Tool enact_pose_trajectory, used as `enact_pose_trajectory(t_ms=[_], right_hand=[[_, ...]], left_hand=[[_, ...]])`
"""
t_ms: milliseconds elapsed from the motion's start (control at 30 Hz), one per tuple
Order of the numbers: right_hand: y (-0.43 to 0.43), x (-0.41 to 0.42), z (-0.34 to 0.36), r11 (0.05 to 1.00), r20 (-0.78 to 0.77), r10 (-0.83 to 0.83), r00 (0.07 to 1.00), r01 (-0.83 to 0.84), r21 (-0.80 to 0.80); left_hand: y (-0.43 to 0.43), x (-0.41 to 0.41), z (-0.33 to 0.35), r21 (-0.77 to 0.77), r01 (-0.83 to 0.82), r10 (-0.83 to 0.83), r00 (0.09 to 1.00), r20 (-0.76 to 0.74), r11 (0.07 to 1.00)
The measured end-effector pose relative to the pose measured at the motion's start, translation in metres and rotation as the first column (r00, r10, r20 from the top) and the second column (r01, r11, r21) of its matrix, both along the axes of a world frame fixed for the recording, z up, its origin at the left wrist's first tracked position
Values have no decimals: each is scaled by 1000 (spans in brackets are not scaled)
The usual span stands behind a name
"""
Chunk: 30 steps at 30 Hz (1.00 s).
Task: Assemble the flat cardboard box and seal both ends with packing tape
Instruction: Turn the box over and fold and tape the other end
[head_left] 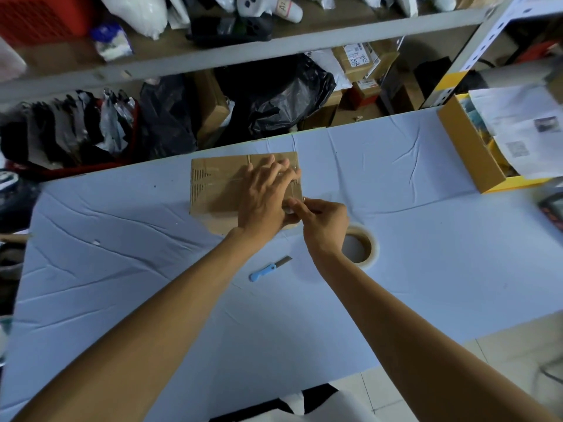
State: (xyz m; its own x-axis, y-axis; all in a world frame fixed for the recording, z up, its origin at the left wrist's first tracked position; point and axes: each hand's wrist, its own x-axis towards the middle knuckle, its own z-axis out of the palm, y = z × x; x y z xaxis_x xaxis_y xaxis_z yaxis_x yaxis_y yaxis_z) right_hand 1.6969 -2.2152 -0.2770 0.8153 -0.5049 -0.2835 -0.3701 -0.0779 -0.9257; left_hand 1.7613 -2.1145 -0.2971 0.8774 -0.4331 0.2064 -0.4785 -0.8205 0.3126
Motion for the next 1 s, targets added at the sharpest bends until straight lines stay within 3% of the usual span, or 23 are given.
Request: enact_pose_trajectory(t_ms=[67, 167, 267, 333, 400, 433, 500, 533, 567, 600, 700, 833, 1000], right_hand=[[-3, 1, 2, 999, -29, 30, 999, -31, -30], [-8, 3, 10, 997, -40, 66, 997, -67, -42], [-15, 7, 21, 992, -74, 98, 992, -104, -78], [-19, 10, 24, 990, -96, 106, 990, -115, -84], [-22, 17, 24, 983, -137, 145, 980, -158, -90], [-24, 22, 23, 979, -157, 169, 973, -184, -84], [-29, 33, 19, 974, -187, 205, 961, -218, -53], [-33, 39, 18, 972, -194, 220, 956, -231, -34], [-35, 45, 17, 966, -197, 252, 947, -260, -12], [-37, 51, 17, 953, -203, 297, 933, -302, 3], [-39, 60, 15, 897, -223, 430, 875, -443, -9], [-44, 68, 13, 866, -202, 484, 851, -500, -31], [-48, 67, 12, 790, -224, 539, 812, -580, -200]], left_hand=[[-2, -3, -3, 39, -14, 13, 1000, 16, 999], [-7, -4, 5, -19, -28, 27, 999, -39, 999], [4, 6, 26, -192, 53, -103, 959, -264, 980], [30, 7, 43, -297, 58, -143, 952, -272, 953], [65, 7, 51, -282, -125, 79, 983, -167, 951], [84, 8, 48, -226, -294, 259, 950, -172, 929], [109, 6, 41, -79, -603, 507, 729, -461, 794], [113, 5, 36, -48, -679, 507, 592, -627, 733], [112, 3, 31, -69, -720, 459, 510, -727, 691], [110, 0, 28, -118, -750, 427, 489, -761, 650], [104, -6, 26, -203, -802, 446, 500, -742, 562], [103, -15, 32, -227, -813, 426, 493, -759, 537], [92, -35, 28, -287, -811, 390, 515, -763, 509]])
